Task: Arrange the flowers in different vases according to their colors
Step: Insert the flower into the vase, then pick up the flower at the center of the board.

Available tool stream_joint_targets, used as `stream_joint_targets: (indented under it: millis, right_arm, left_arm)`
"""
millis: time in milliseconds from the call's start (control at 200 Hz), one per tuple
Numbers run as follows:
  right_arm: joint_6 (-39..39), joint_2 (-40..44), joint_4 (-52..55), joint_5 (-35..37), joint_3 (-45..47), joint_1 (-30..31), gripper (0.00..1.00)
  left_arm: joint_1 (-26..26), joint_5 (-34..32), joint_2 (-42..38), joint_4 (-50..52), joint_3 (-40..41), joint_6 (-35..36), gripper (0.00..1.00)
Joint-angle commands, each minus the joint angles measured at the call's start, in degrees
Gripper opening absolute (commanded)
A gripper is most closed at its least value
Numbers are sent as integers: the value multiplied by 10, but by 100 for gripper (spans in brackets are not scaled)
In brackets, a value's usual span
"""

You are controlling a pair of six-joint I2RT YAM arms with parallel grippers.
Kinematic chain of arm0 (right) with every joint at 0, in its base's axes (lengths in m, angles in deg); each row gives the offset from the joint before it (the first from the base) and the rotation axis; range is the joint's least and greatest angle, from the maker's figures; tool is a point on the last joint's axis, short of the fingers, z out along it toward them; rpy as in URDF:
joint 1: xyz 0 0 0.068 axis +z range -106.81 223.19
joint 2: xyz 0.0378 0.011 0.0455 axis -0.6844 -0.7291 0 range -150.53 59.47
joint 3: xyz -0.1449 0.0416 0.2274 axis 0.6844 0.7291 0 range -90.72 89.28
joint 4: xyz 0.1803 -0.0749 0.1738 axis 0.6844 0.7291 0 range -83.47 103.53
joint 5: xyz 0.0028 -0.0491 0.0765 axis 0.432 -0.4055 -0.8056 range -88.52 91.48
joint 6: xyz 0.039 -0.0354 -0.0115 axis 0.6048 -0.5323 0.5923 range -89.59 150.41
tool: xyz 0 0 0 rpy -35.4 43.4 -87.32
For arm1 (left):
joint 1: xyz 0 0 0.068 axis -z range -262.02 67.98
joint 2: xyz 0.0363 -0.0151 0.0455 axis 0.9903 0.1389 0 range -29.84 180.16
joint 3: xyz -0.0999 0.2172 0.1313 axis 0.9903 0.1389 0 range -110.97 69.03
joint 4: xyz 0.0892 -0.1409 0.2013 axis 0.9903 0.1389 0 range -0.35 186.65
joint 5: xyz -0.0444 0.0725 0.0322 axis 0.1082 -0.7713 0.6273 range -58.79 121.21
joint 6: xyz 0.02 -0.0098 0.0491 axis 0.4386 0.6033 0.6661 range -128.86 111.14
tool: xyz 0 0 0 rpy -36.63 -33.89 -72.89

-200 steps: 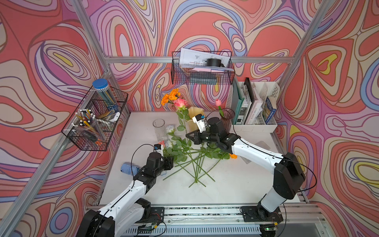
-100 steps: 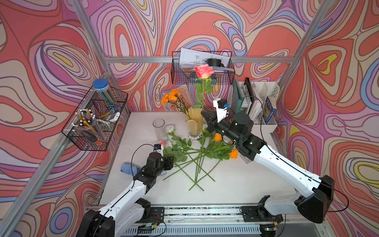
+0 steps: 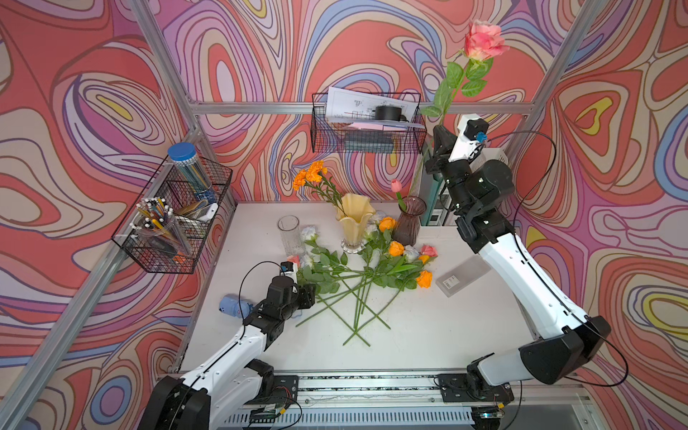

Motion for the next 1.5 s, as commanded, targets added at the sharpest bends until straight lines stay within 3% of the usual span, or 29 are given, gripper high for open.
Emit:
stream_joint_targets:
  millis: [0, 175, 541, 626, 771, 1027, 1172, 1307, 1497]
  right_arm:
    - [-8, -38, -20, -5, -13, -15, 0]
    - [-13, -81, -40, -9, -8, -26, 0]
    - [16, -71, -88, -7, 139, -32, 0]
    - [25, -58, -85, 3, 163, -33, 25]
    - [28, -31, -61, 12, 172, -33, 46]
    - [41, 45, 42, 18, 162, -34, 66]
    - [103, 97, 201, -18, 139, -34, 66]
    - [222, 121, 345, -124, 161, -34, 61]
    - [375, 126, 345, -247, 326, -34, 55]
  left_arm:
    - [-5, 7, 8, -4, -2, 8, 60]
    - [-5, 6, 11, 0, -5, 8, 60]
    - [-5, 18, 26, -7, -9, 11, 60]
    - [-4, 43, 20, -17, -9, 15, 60]
    - [-5, 85, 6, -33, -14, 3, 61]
    - [14, 144, 26, -57, -37, 6, 62]
    - [44, 124, 43, -54, -49, 30, 62]
    - [45, 118, 38, -53, -44, 35, 62]
    - [75, 156, 65, -52, -78, 65, 63]
